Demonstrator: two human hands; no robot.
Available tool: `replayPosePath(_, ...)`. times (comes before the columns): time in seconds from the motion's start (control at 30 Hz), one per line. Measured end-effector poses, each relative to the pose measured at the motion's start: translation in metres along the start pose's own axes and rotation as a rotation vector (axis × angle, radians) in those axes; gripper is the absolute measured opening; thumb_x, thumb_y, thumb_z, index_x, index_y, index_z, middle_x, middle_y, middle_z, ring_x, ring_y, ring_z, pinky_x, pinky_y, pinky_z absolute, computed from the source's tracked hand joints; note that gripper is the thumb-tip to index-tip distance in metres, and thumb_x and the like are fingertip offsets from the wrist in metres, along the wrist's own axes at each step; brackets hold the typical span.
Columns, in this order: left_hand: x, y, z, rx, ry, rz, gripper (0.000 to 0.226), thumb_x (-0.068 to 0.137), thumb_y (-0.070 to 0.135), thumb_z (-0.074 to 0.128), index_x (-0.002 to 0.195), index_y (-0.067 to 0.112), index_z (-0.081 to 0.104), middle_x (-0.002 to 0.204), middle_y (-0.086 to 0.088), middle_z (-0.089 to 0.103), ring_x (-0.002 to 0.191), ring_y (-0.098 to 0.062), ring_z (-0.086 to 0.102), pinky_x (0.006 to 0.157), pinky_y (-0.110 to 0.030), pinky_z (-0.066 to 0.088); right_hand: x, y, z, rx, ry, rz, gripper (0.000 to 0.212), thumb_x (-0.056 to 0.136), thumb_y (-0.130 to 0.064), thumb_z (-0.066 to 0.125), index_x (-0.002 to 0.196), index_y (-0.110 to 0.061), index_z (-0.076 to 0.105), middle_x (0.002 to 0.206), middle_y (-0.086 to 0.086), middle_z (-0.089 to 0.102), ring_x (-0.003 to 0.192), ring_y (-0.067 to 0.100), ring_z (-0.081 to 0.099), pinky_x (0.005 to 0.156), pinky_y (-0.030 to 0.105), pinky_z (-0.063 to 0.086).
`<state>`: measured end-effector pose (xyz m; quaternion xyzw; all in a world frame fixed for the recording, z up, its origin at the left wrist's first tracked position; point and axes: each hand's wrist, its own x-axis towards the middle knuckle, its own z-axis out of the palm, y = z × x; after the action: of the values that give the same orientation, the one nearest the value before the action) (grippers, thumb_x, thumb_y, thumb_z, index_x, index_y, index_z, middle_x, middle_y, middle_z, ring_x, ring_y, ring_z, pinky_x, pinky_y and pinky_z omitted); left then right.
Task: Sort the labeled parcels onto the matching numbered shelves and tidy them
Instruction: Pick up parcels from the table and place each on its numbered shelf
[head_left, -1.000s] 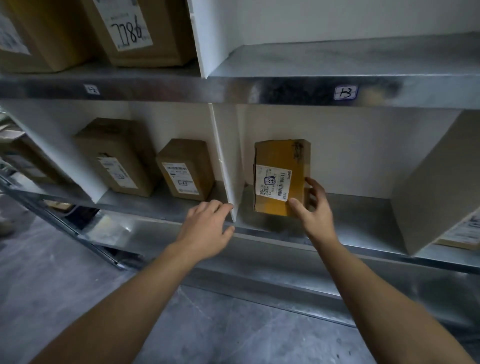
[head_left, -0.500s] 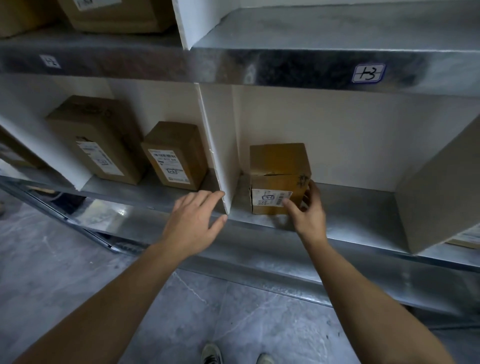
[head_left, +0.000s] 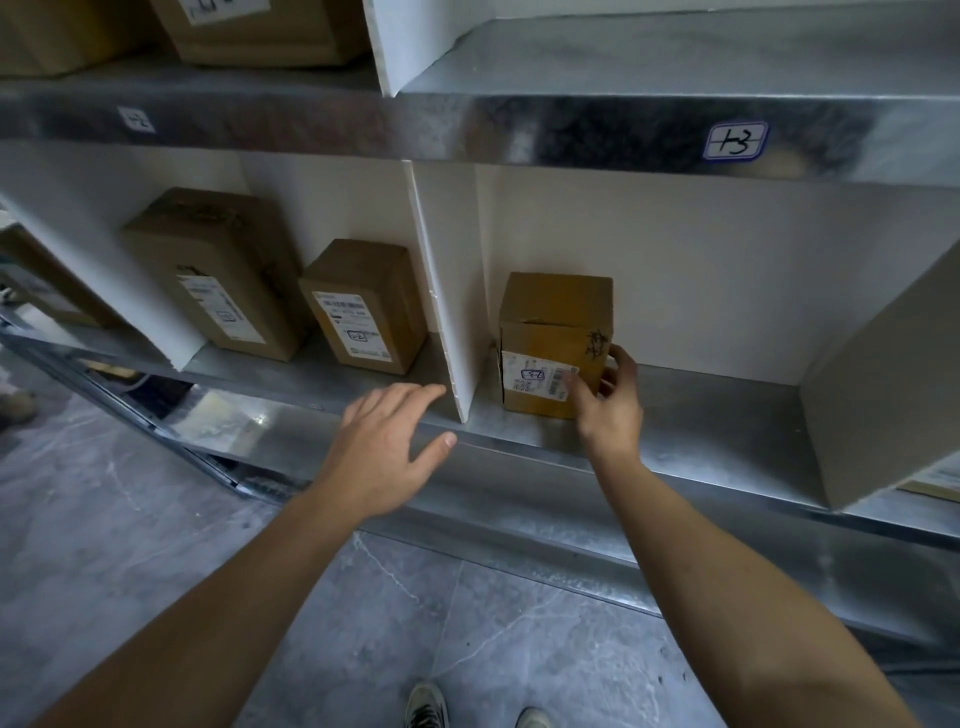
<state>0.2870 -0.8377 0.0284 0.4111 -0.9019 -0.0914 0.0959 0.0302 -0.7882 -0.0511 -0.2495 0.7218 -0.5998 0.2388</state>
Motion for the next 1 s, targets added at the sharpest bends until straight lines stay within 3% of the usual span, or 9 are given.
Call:
replayPosePath(0.2, -0.013, 0.005, 0.000, -0.012, 0.007, -0.028, 0.063, 0.091, 0.060, 0.037, 0.146, 0.029, 0.038, 0.142, 0.005, 0.046, 0.130, -0.015, 0.039, 0.109, -0.042, 0.029, 0.001, -0.005, 0.006, -0.024, -0.018, 0.022, 0.063, 0.090, -0.036, 0.074, 0.143, -0.031, 0.042, 0.131, 0.006, 0.061, 0.115, 0.023, 0.061, 0.098, 0.038, 0.053)
replayPosePath(0.4, -0.019, 0.007, 0.004, 0.026, -0.029, -0.012, 0.059, 0.096, 0.058, 0.040, 0.148, 0.032, 0.031, 0.147, 0.007, 0.041, 0.135, -0.015, 0.034, 0.113, -0.040, 0.024, -0.021, -0.018, -0.019, -0.228, -0.075, 0.029, 0.071, 0.090, -0.043, 0.072, 0.150, -0.025, 0.040, 0.151, 0.008, 0.047, 0.139, 0.030, 0.044, 0.111, 0.045, 0.039)
replayPosePath(0.6, -0.017, 0.018, 0.003, 0.017, -0.056, 0.121, 0.057, 0.095, 0.054, 0.044, 0.147, 0.032, 0.032, 0.144, 0.005, 0.042, 0.131, -0.016, 0.037, 0.107, -0.040, 0.032, -0.077, -0.012, -0.067, -0.596, -0.073, -0.081, 0.050, 0.099, -0.041, 0.059, 0.144, -0.022, 0.048, 0.149, 0.008, 0.045, 0.134, 0.028, 0.046, 0.110, 0.044, 0.041)
replayPosePath(0.83, -0.045, 0.045, 0.010, 0.051, -0.110, 0.303, 0.056, 0.097, 0.052, 0.042, 0.147, 0.029, 0.032, 0.145, 0.003, 0.042, 0.131, -0.020, 0.037, 0.110, -0.042, 0.029, -0.172, -0.006, -0.129, -1.043, -0.089, -0.105, 0.053, 0.101, -0.046, 0.048, 0.148, -0.023, 0.039, 0.146, 0.008, 0.048, 0.129, 0.030, 0.049, 0.100, 0.041, 0.043)
replayPosePath(1.0, -0.071, 0.079, 0.021, 0.097, -0.131, 0.423, 0.055, 0.096, 0.052, 0.041, 0.146, 0.029, 0.034, 0.144, 0.002, 0.044, 0.131, -0.023, 0.039, 0.108, -0.041, 0.030, -0.241, -0.003, -0.165, -1.208, -0.017, -0.045, 0.052, 0.100, -0.048, 0.046, 0.145, -0.024, 0.040, 0.142, 0.007, 0.051, 0.129, 0.031, 0.049, 0.102, 0.043, 0.042)
